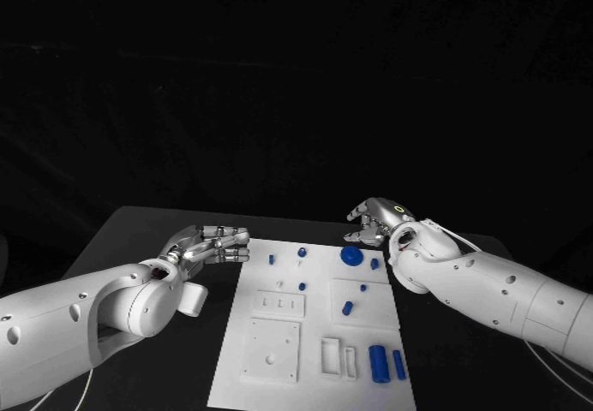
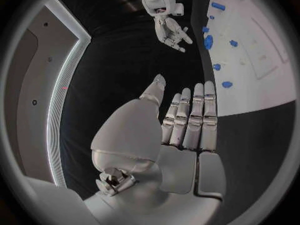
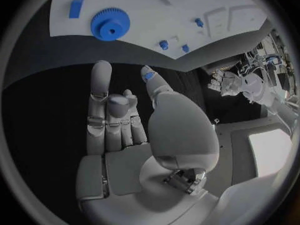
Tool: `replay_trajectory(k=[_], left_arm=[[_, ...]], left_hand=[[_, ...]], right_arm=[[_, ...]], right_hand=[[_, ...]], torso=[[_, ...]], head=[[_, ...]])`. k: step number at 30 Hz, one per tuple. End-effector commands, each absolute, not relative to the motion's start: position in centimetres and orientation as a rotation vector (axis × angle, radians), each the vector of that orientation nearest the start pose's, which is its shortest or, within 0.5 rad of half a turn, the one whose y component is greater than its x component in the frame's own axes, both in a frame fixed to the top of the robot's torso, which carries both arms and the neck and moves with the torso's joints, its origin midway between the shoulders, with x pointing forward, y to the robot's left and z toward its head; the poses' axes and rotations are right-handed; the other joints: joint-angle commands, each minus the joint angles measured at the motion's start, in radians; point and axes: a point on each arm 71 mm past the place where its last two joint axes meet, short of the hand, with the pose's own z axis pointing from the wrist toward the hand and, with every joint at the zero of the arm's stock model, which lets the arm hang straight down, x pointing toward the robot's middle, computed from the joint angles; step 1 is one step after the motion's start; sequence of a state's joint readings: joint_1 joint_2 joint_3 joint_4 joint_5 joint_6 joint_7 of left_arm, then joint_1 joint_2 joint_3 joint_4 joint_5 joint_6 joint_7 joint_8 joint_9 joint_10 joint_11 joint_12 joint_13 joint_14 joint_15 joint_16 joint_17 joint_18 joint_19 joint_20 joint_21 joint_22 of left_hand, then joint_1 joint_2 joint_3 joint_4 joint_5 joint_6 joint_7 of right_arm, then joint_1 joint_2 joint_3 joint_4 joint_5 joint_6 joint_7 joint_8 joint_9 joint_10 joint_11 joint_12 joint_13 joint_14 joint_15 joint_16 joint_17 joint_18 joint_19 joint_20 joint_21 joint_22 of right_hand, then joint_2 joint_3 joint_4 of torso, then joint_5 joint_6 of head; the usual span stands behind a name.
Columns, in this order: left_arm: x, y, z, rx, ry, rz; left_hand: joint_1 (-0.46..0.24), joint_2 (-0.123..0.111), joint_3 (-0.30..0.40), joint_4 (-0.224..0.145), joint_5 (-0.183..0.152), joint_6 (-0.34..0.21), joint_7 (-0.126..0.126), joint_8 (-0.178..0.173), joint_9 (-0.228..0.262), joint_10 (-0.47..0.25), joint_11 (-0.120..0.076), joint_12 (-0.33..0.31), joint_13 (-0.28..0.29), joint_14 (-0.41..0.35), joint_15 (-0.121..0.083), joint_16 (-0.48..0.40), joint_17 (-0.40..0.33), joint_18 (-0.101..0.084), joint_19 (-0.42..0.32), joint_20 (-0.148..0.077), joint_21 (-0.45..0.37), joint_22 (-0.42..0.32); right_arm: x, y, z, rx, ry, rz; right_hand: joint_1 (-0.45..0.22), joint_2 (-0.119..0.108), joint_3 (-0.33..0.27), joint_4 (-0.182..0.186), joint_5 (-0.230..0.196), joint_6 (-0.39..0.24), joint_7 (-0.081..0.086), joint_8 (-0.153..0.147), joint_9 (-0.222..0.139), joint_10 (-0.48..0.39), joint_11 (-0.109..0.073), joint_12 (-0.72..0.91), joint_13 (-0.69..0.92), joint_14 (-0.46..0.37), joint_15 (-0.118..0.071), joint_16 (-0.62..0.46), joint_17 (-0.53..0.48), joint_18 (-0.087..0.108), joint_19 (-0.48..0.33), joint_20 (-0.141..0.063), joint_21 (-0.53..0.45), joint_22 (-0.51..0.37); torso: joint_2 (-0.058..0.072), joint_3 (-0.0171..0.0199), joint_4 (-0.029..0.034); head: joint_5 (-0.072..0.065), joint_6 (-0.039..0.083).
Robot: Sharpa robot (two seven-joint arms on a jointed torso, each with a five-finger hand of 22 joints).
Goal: Assemble the parts on the task board
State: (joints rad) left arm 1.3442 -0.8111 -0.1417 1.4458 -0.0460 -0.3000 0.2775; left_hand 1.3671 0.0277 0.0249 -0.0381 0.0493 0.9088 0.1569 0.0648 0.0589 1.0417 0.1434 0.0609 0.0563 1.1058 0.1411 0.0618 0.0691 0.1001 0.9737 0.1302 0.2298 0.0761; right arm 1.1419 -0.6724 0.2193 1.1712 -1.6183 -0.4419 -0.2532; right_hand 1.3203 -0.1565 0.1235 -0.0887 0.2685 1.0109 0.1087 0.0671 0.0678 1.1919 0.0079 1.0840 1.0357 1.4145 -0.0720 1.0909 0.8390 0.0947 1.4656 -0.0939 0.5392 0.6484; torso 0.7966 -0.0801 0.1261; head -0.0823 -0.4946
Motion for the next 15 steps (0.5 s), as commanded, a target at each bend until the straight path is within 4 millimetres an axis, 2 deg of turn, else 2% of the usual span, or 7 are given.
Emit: replay_trajectory(k=[1,2,6,8,11,15], left_arm=[[51.6,21.4,-15.4,-1.023,1.526,-1.447],[51.6,21.4,-15.4,-1.023,1.527,-1.449],[51.7,21.3,-15.4,-1.023,1.53,-1.452],[51.7,21.3,-15.4,-1.023,1.53,-1.452],[51.7,21.2,-15.4,-1.023,1.531,-1.452],[51.8,21.3,-15.4,-1.023,1.531,-1.451]], left_hand=[[-0.002,-0.003,0.0,-0.004,0.003,-0.006,-0.002,-0.006,0.0,-0.006,0.0,-0.002,0.002,-0.008,-0.001,0.0,-0.001,-0.012,-0.008,-0.001,0.002,-0.002],[-0.002,-0.003,0.0,-0.004,0.003,-0.006,-0.002,-0.006,0.0,-0.006,0.0,-0.002,0.002,-0.008,-0.001,0.0,-0.001,-0.012,-0.008,-0.001,0.002,-0.002],[-0.002,-0.003,0.0,-0.004,0.003,-0.006,-0.002,-0.006,0.0,-0.006,0.0,-0.002,0.002,-0.008,-0.001,0.0,-0.001,-0.012,-0.008,-0.001,0.002,-0.002],[-0.002,-0.003,0.0,-0.004,0.003,-0.006,-0.002,-0.006,0.0,-0.006,0.0,-0.002,0.002,-0.008,-0.001,0.0,-0.001,-0.012,-0.008,-0.001,0.002,-0.002],[-0.004,-0.003,-0.001,-0.003,0.003,-0.007,-0.002,-0.006,-0.001,-0.006,0.0,-0.002,0.002,-0.008,-0.001,0.0,-0.001,-0.012,-0.009,-0.001,0.002,-0.002],[-0.004,-0.003,-0.001,-0.003,0.003,-0.007,-0.002,-0.006,-0.001,-0.006,0.0,-0.002,0.002,-0.008,-0.001,0.0,-0.001,-0.012,-0.009,-0.001,0.002,-0.002]], right_arm=[[56.8,-24.8,-15.6,0.158,1.57,0.385],[56.9,-25.0,-15.7,0.164,1.583,0.383],[57.1,-25.6,-16.2,0.178,1.622,0.377],[57.2,-25.8,-16.3,0.178,1.639,0.373],[57.2,-25.8,-16.7,0.169,1.67,0.361],[57.1,-25.7,-17.3,0.164,1.688,0.357]], right_hand=[[0.007,0.003,-0.019,0.017,0.014,-0.011,0.007,-0.004,0.0,0.028,0.002,0.044,0.071,0.009,0.008,0.006,0.077,0.03,0.026,0.008,0.014,0.033],[0.008,0.004,-0.022,0.02,0.021,-0.009,0.007,-0.004,0.0,0.034,0.002,0.052,0.085,0.012,0.008,0.008,0.097,0.033,0.027,0.008,0.016,0.042],[0.012,0.005,-0.035,0.035,0.038,-0.022,0.01,-0.003,0.001,0.062,0.006,0.094,0.141,0.022,0.011,0.019,0.163,0.047,0.026,0.012,0.02,0.082],[0.013,0.005,-0.038,0.041,0.041,-0.028,0.011,-0.004,0.0,0.07,0.007,0.104,0.158,0.025,0.012,0.022,0.183,0.048,0.027,0.013,0.027,0.108],[0.014,0.007,-0.04,0.04,0.045,-0.041,0.014,-0.005,-0.001,0.077,0.008,0.109,0.169,0.029,0.013,0.028,0.199,0.05,0.029,0.014,0.031,0.134],[0.013,0.009,-0.041,0.041,0.052,-0.053,0.017,-0.004,-0.001,0.078,0.01,0.113,0.175,0.029,0.015,0.031,0.205,0.053,0.03,0.015,0.032,0.145]], torso=[[0.002,0.0065,-0.0077],[0.002,0.0051,-0.0053],[0.004,0.0072,-0.006],[0.004,0.0078,-0.0066],[0.003,0.006,-0.0052],[0.003,0.0061,-0.0047]], head=[[0.006,-0.003],[0.004,-0.002],[0.006,-0.004],[0.006,-0.004],[0.003,-0.009],[0.002,-0.012]])
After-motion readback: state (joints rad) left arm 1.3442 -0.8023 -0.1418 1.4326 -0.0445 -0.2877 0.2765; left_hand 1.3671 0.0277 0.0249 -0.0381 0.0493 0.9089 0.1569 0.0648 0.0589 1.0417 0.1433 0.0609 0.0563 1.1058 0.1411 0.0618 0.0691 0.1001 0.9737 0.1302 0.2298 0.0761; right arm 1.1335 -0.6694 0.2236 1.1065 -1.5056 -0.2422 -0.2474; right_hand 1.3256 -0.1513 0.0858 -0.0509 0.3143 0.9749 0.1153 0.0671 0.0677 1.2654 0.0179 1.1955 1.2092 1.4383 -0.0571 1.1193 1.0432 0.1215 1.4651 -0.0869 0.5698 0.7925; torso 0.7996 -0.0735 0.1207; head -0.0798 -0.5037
